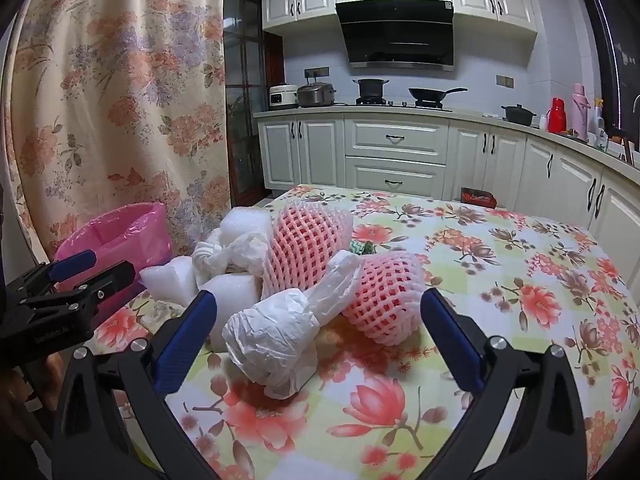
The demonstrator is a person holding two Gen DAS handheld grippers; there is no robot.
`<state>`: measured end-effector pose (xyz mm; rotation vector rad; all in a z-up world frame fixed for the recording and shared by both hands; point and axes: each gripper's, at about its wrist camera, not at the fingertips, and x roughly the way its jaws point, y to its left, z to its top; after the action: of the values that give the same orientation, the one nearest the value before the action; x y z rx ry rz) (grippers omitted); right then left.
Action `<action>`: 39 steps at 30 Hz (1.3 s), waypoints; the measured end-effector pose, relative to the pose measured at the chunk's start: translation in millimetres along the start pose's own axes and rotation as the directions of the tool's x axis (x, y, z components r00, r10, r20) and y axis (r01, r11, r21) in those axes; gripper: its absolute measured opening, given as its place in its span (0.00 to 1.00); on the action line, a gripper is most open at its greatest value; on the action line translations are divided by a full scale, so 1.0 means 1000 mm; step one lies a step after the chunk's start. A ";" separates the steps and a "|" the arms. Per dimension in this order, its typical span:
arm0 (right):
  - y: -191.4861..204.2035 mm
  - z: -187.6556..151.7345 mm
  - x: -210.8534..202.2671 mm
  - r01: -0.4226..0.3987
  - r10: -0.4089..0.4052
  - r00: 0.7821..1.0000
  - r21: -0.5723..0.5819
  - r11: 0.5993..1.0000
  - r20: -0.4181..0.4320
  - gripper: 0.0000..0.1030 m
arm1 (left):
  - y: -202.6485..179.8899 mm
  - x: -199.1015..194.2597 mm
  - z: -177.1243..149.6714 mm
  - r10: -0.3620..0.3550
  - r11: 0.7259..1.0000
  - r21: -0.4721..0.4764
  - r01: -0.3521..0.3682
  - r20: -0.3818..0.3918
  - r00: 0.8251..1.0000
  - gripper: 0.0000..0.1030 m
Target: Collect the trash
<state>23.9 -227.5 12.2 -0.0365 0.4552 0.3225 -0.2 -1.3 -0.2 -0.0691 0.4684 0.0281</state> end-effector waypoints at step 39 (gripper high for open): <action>-0.002 0.000 0.001 0.003 -0.003 1.000 0.014 1.000 -0.012 0.96 | 0.000 0.000 0.001 0.000 1.000 -0.012 0.000 0.001 1.000 0.83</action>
<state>25.5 -228.9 12.1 -0.0259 0.4694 0.3164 0.7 -1.4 0.8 -0.0813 0.4671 0.0307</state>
